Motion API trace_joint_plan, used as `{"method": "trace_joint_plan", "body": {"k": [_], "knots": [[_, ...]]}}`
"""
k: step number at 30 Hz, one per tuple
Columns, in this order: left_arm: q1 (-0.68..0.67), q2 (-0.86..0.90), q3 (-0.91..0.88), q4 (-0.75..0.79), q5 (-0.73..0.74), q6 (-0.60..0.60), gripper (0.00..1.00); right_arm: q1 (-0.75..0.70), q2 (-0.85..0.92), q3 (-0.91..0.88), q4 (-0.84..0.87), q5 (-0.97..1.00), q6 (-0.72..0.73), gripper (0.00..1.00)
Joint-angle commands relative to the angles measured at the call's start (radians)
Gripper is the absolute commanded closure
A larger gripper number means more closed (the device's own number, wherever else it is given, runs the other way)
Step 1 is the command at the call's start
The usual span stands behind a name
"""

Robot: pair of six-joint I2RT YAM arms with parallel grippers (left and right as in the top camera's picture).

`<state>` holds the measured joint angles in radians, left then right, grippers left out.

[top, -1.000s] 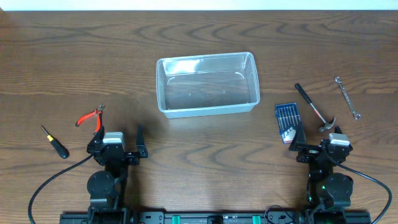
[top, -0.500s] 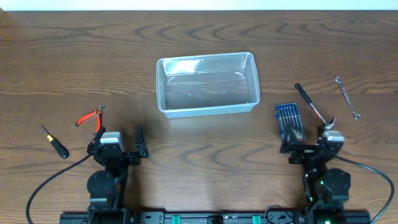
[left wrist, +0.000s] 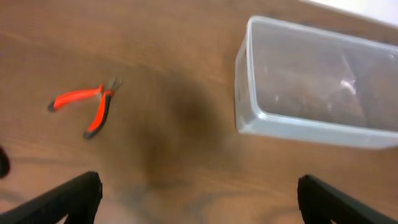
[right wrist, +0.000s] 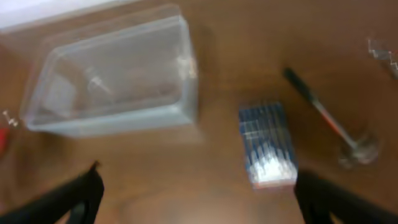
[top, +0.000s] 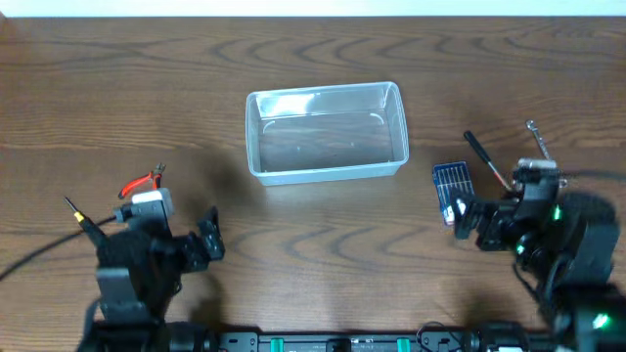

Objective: Pack container
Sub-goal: 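Move the right gripper over the blue screwdriver set case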

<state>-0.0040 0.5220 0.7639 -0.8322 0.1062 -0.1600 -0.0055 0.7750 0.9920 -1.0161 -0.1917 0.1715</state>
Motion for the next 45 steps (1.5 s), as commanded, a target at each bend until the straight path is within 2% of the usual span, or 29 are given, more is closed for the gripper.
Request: {"method": "trace_joint_plan", "body": {"k": [1, 6, 10, 14, 19, 21, 27, 35, 45], "knots": [[-0.004, 0.094, 0.069, -0.045, 0.014, 0.006, 0.02, -0.015, 0.177, 0.179, -0.176, 0.193, -0.076, 0.01], [-0.004, 0.152, 0.079, -0.049, 0.088, 0.005, 0.02, -0.014, 0.404, 0.326, -0.369, 0.202, -0.102, 0.01], [-0.004, 0.155, 0.079, -0.058, 0.115, 0.005, 0.02, -0.014, 0.507, 0.330, -0.390, 0.219, -0.134, 0.01], [-0.004, 0.155, 0.079, -0.065, 0.114, 0.005, 0.02, -0.014, 0.577, 0.330, -0.336, 0.269, -0.155, 0.01], [-0.004, 0.155, 0.079, -0.065, 0.111, 0.006, 0.02, -0.013, 0.653, 0.328, -0.267, 0.292, -0.356, 0.01], [-0.004, 0.155, 0.079, -0.065, 0.103, 0.005, 0.02, -0.014, 0.693, 0.328, -0.233, 0.292, -0.380, 0.01], [-0.004, 0.155, 0.079, -0.073, 0.014, 0.000, 0.02, -0.013, 0.855, 0.328, -0.108, 0.291, -0.344, 0.01], [-0.004, 0.156, 0.079, -0.073, -0.014, -0.010, 0.02, 0.028, 1.054, 0.328, -0.056, 0.285, -0.317, 0.01], [-0.004, 0.156, 0.079, -0.072, -0.034, -0.010, 0.02, 0.040, 1.146, 0.316, 0.030, 0.237, -0.279, 0.01]]}}
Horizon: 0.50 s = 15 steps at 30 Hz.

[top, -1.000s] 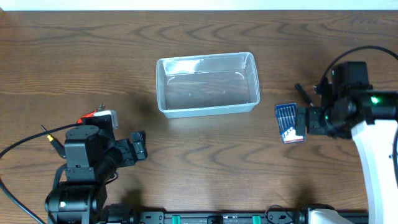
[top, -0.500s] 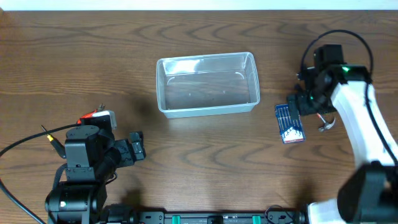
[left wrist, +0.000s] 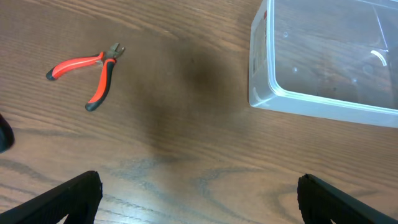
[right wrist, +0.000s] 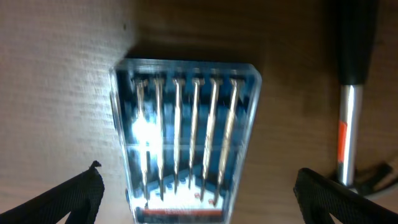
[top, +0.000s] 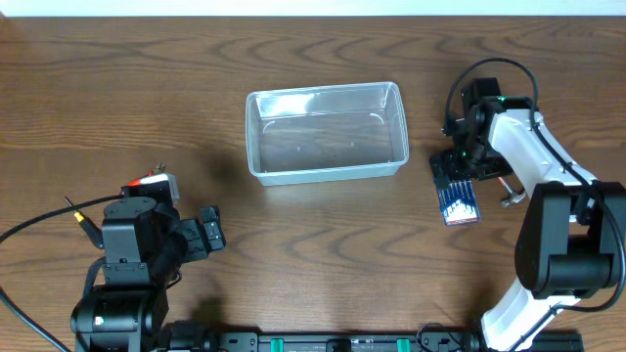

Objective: Pack container
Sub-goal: 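Move the right gripper over the blue screwdriver set case, then close the right gripper on the blue screwdriver set case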

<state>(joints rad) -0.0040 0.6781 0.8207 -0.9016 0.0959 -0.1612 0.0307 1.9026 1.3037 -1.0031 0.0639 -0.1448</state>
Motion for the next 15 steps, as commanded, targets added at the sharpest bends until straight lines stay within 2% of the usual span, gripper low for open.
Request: {"method": "trace_joint_plan", "body": {"k": [1, 15], "knots": [[-0.004, 0.000, 0.022, -0.003, -0.027, -0.009, 0.02, 0.002, 0.023, -0.002, 0.028, -0.019, 0.046, 0.01], [-0.004, 0.000, 0.022, -0.003, -0.030, -0.009, 0.02, -0.003, 0.030, -0.211, 0.205, -0.031, 0.062, 0.01]]}}
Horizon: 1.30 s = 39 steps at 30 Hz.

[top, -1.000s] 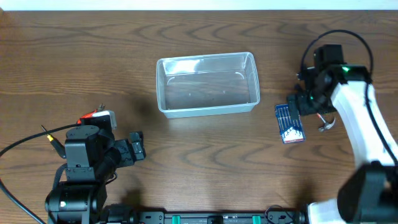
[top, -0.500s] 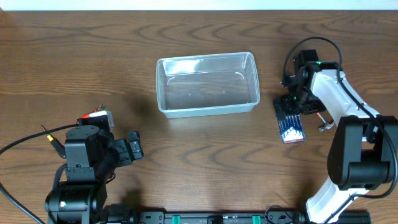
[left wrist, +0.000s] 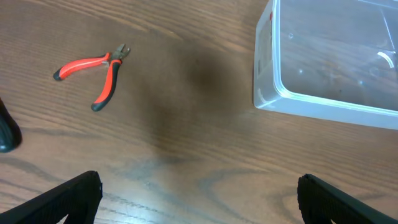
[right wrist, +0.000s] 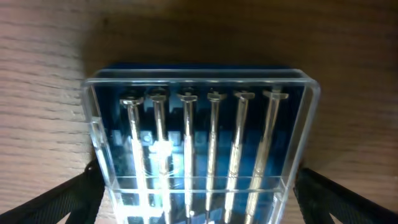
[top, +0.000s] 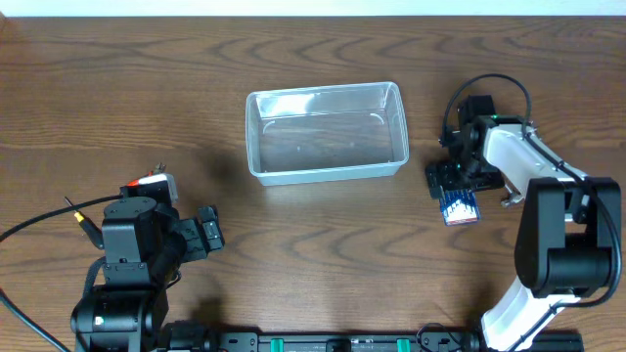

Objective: Pack container
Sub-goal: 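Close the right gripper on the blue screwdriver set case, then carry the case with the right gripper and lower it into the container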

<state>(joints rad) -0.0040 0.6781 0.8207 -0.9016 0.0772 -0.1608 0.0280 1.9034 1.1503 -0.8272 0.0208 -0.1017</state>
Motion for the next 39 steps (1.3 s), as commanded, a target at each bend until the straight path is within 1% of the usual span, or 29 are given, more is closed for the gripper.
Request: {"method": "trace_joint_plan", "body": {"k": [1, 5, 12, 15, 17, 20, 23, 28, 34, 39], "knots": [[-0.004, 0.000, 0.022, -0.003, -0.011, -0.010, 0.02, 0.000, 0.029, -0.069, 0.042, 0.012, 0.019, 0.01], [-0.004, 0.000, 0.022, -0.003, -0.011, -0.009, 0.02, 0.000, 0.029, -0.099, 0.088, 0.012, 0.052, 0.01], [-0.004, 0.000, 0.022, -0.003, -0.011, -0.009, 0.02, 0.000, 0.029, -0.100, 0.091, 0.013, 0.057, 0.01], [-0.004, 0.000, 0.022, -0.003, -0.011, -0.009, 0.02, 0.000, 0.029, -0.100, 0.091, 0.013, 0.056, 0.06], [-0.004, 0.000, 0.022, -0.003, -0.011, -0.009, 0.02, 0.000, 0.029, -0.100, 0.091, 0.012, 0.056, 0.07], [-0.004, 0.000, 0.022, -0.003, -0.011, -0.009, 0.02, 0.000, 0.029, -0.100, 0.092, 0.013, 0.056, 0.15], [-0.004, 0.000, 0.022, -0.003, -0.011, -0.009, 0.02, 0.000, 0.029, -0.100, 0.091, 0.013, 0.056, 0.20], [-0.004, 0.000, 0.022, -0.003, -0.011, -0.009, 0.02, 0.000, 0.029, -0.100, 0.091, 0.013, 0.057, 0.32], [-0.004, 0.000, 0.022, -0.003, -0.011, -0.009, 0.02, 0.000, 0.029, -0.100, 0.090, 0.012, 0.057, 0.33], [-0.004, 0.000, 0.022, -0.003, -0.011, -0.009, 0.02, 0.000, 0.029, -0.100, 0.091, 0.012, 0.057, 0.41]]}}
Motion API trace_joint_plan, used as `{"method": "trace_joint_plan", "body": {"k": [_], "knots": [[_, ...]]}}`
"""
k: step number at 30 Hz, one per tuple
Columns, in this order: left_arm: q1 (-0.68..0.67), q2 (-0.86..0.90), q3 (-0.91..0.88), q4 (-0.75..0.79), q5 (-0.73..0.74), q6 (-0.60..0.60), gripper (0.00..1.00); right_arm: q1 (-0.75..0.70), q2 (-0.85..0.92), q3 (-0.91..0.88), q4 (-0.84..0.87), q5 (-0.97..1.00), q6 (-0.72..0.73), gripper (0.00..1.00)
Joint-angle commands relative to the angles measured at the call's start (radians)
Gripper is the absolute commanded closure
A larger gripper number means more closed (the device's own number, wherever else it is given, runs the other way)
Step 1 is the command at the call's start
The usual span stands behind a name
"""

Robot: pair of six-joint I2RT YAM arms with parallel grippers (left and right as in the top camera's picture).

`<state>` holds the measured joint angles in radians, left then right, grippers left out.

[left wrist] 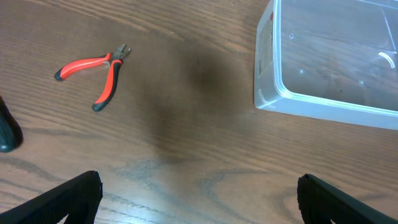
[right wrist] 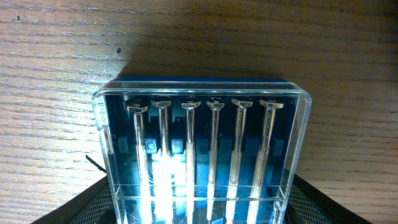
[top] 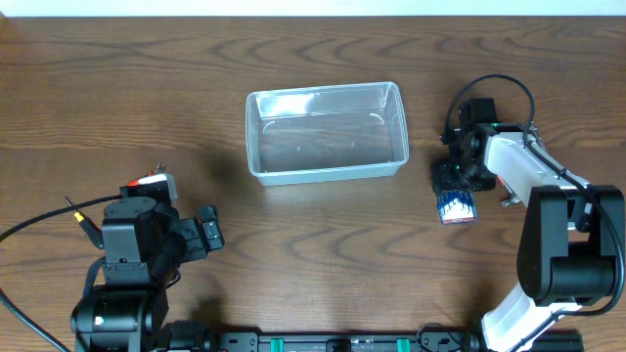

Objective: Pack container
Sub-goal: 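Carry the case with the right gripper and lower it into the container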

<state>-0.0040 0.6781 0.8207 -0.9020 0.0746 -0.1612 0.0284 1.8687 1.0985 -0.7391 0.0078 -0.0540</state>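
Note:
The clear plastic container (top: 323,91) stands empty at the table's middle; its near wall (left wrist: 311,109) shows in the left wrist view. A blue screwdriver case (right wrist: 202,149) with a clear lid lies right of it, also seen from above as the case (top: 457,207). My right gripper (right wrist: 199,205) is down over the case, its mesh pads against both long sides. Red-handled pliers (left wrist: 99,71) lie at the left. My left gripper (left wrist: 199,199) hangs open over bare wood, well short of the pliers and the container.
A hammer lies under my right arm, with only a bit of its head (top: 509,200) showing. A dark round object (left wrist: 7,134) sits at the left edge of the left wrist view. The table's far edge (top: 313,12) runs behind the container.
My right gripper's fingers have drawn in against the sides of the screwdriver case, which shifted slightly in view. The left arm, the pliers and the container have not moved.
Both arms were low at the table's front, grippers open, the case and hammer lying right of the container. Then my right arm had reached out above the case. It stood lower, open around the case, and now grips it.

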Motion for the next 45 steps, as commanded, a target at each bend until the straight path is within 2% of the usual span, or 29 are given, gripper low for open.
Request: {"method": "trace_joint_plan", "body": {"k": [1, 3, 7, 15, 23, 27, 31, 35, 38, 42, 45], "knots": [[-0.004, 0.000, 0.022, -0.003, -0.009, -0.009, 0.02, -0.001, 0.063, -0.048, 0.003, 0.025, 0.009, 0.45], [-0.004, 0.000, 0.022, -0.003, -0.009, -0.009, 0.02, -0.001, 0.063, -0.047, 0.004, 0.025, 0.009, 0.58], [-0.004, 0.000, 0.022, -0.003, -0.009, -0.008, 0.02, -0.001, 0.063, -0.038, 0.006, 0.025, 0.009, 0.99], [-0.004, 0.000, 0.022, -0.003, -0.009, -0.008, 0.02, -0.001, 0.043, 0.111, -0.122, 0.026, 0.020, 0.99], [-0.004, 0.000, 0.022, -0.003, -0.009, -0.008, 0.02, 0.004, -0.011, 0.392, -0.274, 0.026, 0.061, 0.99], [-0.004, 0.000, 0.022, -0.003, -0.008, -0.008, 0.02, 0.037, -0.027, 0.558, -0.370, 0.028, 0.008, 0.99], [-0.004, 0.000, 0.022, -0.003, -0.008, -0.008, 0.02, 0.120, -0.028, 0.710, -0.446, -0.001, -0.111, 0.99], [-0.004, 0.000, 0.022, -0.003, -0.008, -0.008, 0.02, 0.274, -0.028, 0.776, -0.461, -0.001, -0.345, 0.99], [-0.004, 0.000, 0.022, -0.003, -0.008, -0.008, 0.01, 0.403, -0.022, 0.777, -0.427, -0.001, -0.526, 0.99], [-0.004, 0.000, 0.022, -0.003, -0.008, -0.008, 0.02, 0.515, 0.004, 0.765, -0.311, -0.015, -0.639, 0.99], [-0.004, 0.000, 0.022, -0.003, -0.008, -0.008, 0.02, 0.543, 0.045, 0.757, -0.236, -0.100, -0.702, 0.99]]}}
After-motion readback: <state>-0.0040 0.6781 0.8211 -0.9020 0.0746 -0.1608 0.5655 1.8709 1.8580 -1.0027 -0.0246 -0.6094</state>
